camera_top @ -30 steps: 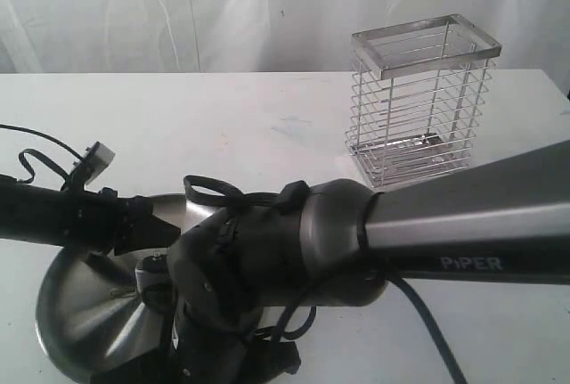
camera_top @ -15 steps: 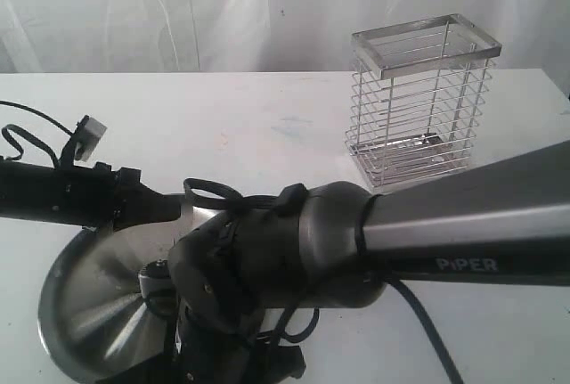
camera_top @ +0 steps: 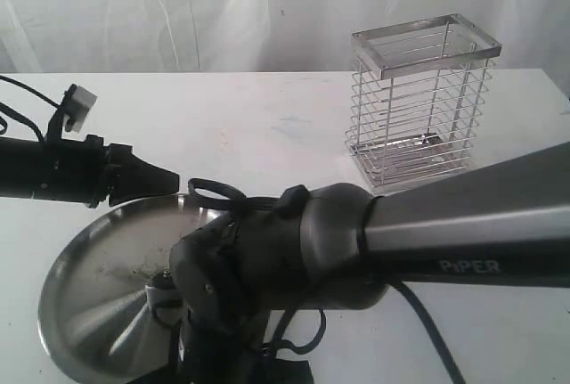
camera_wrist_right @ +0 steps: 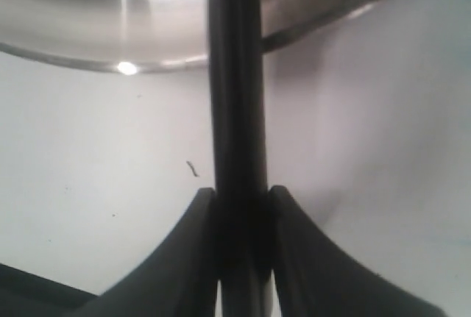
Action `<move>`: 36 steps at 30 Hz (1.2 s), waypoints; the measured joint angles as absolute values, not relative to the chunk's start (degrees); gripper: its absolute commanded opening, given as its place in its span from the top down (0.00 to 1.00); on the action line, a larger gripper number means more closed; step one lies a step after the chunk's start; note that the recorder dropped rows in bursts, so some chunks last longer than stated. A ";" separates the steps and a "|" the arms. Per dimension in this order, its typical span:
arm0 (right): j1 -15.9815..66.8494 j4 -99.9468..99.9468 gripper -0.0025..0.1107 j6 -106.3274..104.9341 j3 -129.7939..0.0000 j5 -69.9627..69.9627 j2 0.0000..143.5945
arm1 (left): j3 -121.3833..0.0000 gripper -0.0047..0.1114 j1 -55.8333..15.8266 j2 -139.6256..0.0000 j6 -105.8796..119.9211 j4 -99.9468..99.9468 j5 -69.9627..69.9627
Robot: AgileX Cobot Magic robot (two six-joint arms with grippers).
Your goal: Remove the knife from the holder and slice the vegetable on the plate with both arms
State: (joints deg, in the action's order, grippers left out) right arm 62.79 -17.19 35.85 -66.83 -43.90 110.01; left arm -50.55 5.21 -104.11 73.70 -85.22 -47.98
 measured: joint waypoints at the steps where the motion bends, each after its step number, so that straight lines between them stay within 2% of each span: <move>1: 62.79 -17.19 0.98 35.85 -66.75 -43.77 109.87 | -50.55 0.96 5.21 -104.11 73.70 -85.22 -47.97; 9: 60.97 -18.40 0.98 35.97 -66.75 -43.43 108.68 | -50.55 0.96 5.21 -104.11 73.70 -80.71 -56.39; 19: 60.97 -18.75 0.98 35.97 -66.75 -41.23 108.68 | -47.13 0.96 -2.11 -103.88 77.35 -82.48 -43.03; 23: 60.97 -18.75 0.98 35.97 -66.75 -41.23 108.68 | -47.04 0.96 -2.70 -104.00 77.60 -82.84 -38.85; 36: 60.97 -18.98 0.98 35.97 -66.75 -41.19 108.68 | -47.14 0.96 -2.70 -110.33 77.73 -85.39 -38.19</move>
